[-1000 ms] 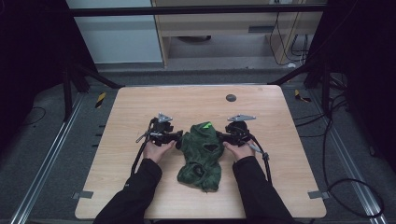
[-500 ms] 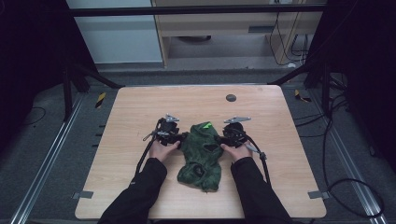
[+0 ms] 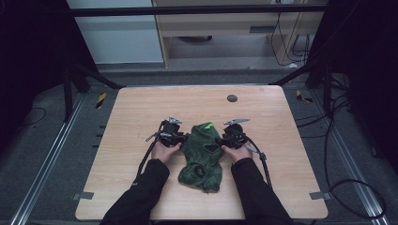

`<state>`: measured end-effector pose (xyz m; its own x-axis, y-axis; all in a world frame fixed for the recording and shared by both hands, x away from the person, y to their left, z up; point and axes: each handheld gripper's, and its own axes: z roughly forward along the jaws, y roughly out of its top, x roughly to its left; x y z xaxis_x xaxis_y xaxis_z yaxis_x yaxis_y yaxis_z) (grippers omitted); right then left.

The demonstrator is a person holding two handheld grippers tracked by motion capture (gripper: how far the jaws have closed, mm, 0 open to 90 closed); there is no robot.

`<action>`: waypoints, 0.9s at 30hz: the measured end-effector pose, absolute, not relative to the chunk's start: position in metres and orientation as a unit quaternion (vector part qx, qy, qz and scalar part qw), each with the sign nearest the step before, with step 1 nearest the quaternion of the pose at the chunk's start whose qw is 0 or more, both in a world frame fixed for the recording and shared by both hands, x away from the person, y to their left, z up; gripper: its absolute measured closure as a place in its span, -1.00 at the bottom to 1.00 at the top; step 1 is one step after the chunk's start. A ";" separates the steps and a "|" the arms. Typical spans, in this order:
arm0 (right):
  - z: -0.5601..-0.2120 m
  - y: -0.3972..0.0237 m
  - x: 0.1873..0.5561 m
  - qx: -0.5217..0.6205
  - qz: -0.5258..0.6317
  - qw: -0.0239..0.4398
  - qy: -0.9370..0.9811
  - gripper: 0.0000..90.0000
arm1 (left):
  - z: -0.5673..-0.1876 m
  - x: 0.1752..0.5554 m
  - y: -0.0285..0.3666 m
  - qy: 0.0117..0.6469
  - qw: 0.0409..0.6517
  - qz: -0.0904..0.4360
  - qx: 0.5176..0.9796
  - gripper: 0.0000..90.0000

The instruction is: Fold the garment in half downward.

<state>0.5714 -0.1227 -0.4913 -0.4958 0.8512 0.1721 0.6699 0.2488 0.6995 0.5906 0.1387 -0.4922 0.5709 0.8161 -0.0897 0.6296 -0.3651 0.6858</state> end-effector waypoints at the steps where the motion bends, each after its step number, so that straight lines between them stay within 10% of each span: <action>1: -0.492 -0.123 0.572 0.486 0.371 0.122 0.782 0.32 | -0.492 0.591 0.139 0.444 0.348 0.132 0.815 0.56; 27: -0.491 -0.120 0.572 0.477 0.367 0.104 0.792 0.89 | -0.486 0.586 0.135 0.434 0.349 0.124 0.821 1.00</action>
<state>0.5719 -0.1201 -0.4914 -0.5233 0.8320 0.1842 0.6789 0.2763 0.6802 0.5862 0.1350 -0.4863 0.5922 0.7997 -0.0984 0.6260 -0.3798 0.6811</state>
